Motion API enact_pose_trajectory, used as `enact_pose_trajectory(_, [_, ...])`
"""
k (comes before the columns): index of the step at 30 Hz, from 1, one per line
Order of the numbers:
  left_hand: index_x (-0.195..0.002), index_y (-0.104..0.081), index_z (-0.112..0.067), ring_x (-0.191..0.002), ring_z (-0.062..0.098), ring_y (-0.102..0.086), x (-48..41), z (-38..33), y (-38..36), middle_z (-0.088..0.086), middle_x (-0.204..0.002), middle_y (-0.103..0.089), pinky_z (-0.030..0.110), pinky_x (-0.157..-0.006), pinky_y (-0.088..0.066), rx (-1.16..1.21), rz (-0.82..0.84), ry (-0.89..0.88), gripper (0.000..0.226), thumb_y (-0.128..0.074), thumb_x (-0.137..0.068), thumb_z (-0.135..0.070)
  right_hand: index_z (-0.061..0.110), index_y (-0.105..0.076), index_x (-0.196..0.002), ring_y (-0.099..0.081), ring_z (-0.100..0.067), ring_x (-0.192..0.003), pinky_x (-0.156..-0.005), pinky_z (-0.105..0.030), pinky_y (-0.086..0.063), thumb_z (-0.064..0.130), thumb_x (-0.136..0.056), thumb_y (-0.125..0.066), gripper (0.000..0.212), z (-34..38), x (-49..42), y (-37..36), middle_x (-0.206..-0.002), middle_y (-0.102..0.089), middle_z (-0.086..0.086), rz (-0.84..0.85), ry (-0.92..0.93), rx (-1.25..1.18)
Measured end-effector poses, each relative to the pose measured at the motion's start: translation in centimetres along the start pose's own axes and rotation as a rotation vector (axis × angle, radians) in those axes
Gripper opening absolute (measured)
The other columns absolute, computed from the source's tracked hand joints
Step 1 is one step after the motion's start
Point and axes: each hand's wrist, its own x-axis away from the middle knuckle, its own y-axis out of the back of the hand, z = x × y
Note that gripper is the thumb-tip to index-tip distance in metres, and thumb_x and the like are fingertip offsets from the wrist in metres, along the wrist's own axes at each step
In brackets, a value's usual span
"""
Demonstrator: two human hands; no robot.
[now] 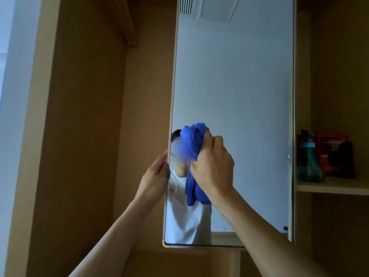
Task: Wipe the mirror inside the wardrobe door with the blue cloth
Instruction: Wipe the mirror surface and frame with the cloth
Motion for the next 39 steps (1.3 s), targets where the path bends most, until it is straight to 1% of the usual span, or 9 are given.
enact_pose_trajectory(5, [-0.134,-0.060,-0.037,-0.082,0.016,-0.057,0.5,0.1,0.3,-0.013,-0.076,-0.062,0.038,-0.080,-0.045,0.059,0.017,0.049,0.040,-0.035,-0.108,-0.020,0.010,-0.044,-0.141,-0.061,-0.027,-0.086,-0.060,-0.028,-0.033,0.017,-0.078,-0.069,0.068,1.2,0.6,-0.4,-0.107,-0.055,-0.008,0.051,0.090,-0.003])
enact_pose_trajectory(7, [-0.118,-0.067,-0.033,-0.085,0.016,-0.057,0.8,0.0,0.4,-0.013,-0.080,-0.064,0.046,-0.084,-0.050,0.075,0.018,0.071,0.036,-0.038,-0.103,-0.018,0.007,-0.047,-0.139,-0.062,-0.030,-0.084,-0.060,-0.028,-0.034,0.012,-0.076,-0.069,0.067,1.7,0.9,-0.7,-0.106,-0.056,-0.011,0.071,0.132,-0.028])
enact_pose_trajectory(11, [-0.093,-0.069,-0.030,-0.082,0.023,-0.058,1.3,-0.5,0.4,0.005,-0.086,-0.068,0.062,-0.090,-0.051,0.099,0.015,0.137,0.030,-0.043,-0.088,-0.016,0.006,-0.044,-0.143,-0.063,-0.034,-0.084,-0.063,-0.034,-0.039,0.009,-0.078,-0.065,0.069,2.0,1.2,-1.3,-0.108,-0.057,-0.016,0.130,0.206,-0.060])
enact_pose_trajectory(15, [-0.091,-0.070,-0.023,-0.084,0.024,-0.062,2.0,-0.9,0.3,0.005,-0.085,-0.071,0.053,-0.083,-0.056,0.146,-0.018,0.174,0.025,-0.048,-0.080,-0.018,0.019,-0.038,-0.147,-0.062,-0.031,-0.095,-0.068,-0.035,-0.040,0.019,-0.084,-0.061,0.067,1.1,1.4,-1.1,-0.115,-0.056,-0.007,0.251,0.337,-0.108])
enact_pose_trajectory(20, [-0.097,-0.070,-0.023,-0.073,0.004,-0.072,2.9,-0.2,0.6,-0.008,-0.080,-0.078,0.019,-0.055,-0.055,0.261,-0.013,0.231,0.041,-0.039,-0.099,0.003,0.029,-0.049,-0.133,-0.057,-0.025,-0.101,-0.061,-0.032,-0.034,0.015,-0.080,-0.059,0.055,0.3,0.1,1.2,-0.111,-0.055,0.002,0.353,0.519,-0.080])
enact_pose_trajectory(29, [-0.098,-0.073,-0.025,-0.076,0.008,-0.073,5.8,2.5,0.3,-0.003,-0.087,-0.079,0.020,-0.062,-0.056,0.318,0.010,0.316,0.033,-0.047,-0.097,-0.005,0.020,-0.056,-0.119,-0.052,-0.027,-0.092,-0.069,-0.038,-0.030,0.018,-0.074,-0.064,0.046,-0.2,2.5,0.8,-0.099,-0.054,-0.003,0.267,0.742,0.113])
enact_pose_trajectory(33, [-0.104,-0.070,-0.018,-0.075,0.008,-0.074,6.3,2.8,0.2,-0.002,-0.082,-0.079,0.023,-0.064,-0.058,0.347,-0.052,0.405,0.030,-0.041,-0.108,-0.025,0.016,-0.058,-0.122,-0.055,-0.029,-0.095,-0.077,-0.042,-0.043,0.020,-0.074,-0.070,0.050,-0.6,4.1,0.2,-0.101,-0.059,-0.006,0.251,0.699,0.061])
enact_pose_trajectory(36, [-0.119,-0.069,-0.019,-0.100,0.021,-0.072,6.5,2.6,0.4,0.008,-0.105,-0.077,0.040,-0.093,-0.056,0.409,-0.040,0.452,0.055,-0.029,-0.107,-0.055,0.014,-0.058,-0.123,-0.055,-0.031,-0.099,-0.081,-0.045,-0.047,0.017,-0.073,-0.072,0.053,-0.6,5.9,-0.2,-0.106,-0.060,-0.009,0.270,0.670,0.066])
enact_pose_trajectory(39, [-0.115,-0.072,-0.014,-0.112,0.027,-0.070,6.8,2.5,1.0,0.013,-0.115,-0.075,0.041,-0.093,-0.055,0.491,-0.025,0.529,0.065,-0.031,-0.103,-0.063,0.012,-0.052,-0.133,-0.052,-0.038,-0.112,-0.091,-0.053,-0.048,0.018,-0.075,-0.067,0.060,-1.0,8.5,-0.8,-0.120,-0.058,-0.015,0.357,0.662,0.086])
